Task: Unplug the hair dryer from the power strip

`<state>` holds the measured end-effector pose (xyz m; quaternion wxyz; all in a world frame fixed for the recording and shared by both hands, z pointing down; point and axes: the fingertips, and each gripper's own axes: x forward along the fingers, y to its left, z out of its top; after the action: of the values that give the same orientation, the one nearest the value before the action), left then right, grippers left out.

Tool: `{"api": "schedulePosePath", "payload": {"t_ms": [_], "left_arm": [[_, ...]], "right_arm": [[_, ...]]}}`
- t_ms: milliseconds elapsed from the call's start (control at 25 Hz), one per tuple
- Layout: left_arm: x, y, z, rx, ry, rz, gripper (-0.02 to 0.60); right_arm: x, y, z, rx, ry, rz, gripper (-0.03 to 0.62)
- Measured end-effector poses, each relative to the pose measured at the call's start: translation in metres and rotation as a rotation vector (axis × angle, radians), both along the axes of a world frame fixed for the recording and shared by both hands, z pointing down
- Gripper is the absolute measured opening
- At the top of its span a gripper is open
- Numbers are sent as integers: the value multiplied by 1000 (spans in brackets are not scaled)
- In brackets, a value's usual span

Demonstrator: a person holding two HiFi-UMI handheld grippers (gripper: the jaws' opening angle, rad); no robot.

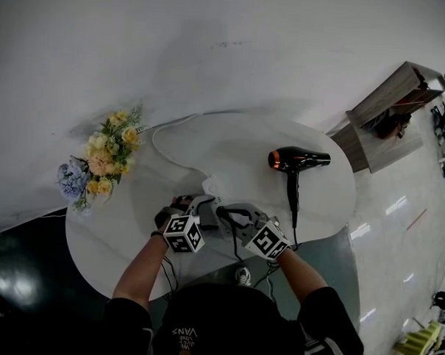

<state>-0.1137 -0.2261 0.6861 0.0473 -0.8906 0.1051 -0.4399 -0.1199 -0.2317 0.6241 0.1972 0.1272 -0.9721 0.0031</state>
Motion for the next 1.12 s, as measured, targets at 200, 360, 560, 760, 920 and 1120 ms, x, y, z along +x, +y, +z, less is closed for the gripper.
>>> {"api": "schedulePosePath", "payload": {"t_ms": [200, 360, 560, 760, 920, 1120], "left_arm": [[1, 0, 2, 2, -4, -6, 394], [2, 2, 3, 2, -13, -6, 394], [3, 2, 2, 4, -38, -12, 394], [3, 4, -1, -6, -73, -39, 394], [3, 5, -12, 11, -49, -86, 394], [7, 7, -36, 79, 22, -169, 394]], "right_arm": [[8, 3, -9, -13, -32, 33, 78], [17, 4, -13, -21, -44, 69, 78], [31, 4, -22, -14, -53, 120, 78], [42, 9, -33, -35, -92, 174, 78], [53, 12, -43, -39, -118, 212, 77], [69, 17, -54, -54, -164, 269, 77]]}}
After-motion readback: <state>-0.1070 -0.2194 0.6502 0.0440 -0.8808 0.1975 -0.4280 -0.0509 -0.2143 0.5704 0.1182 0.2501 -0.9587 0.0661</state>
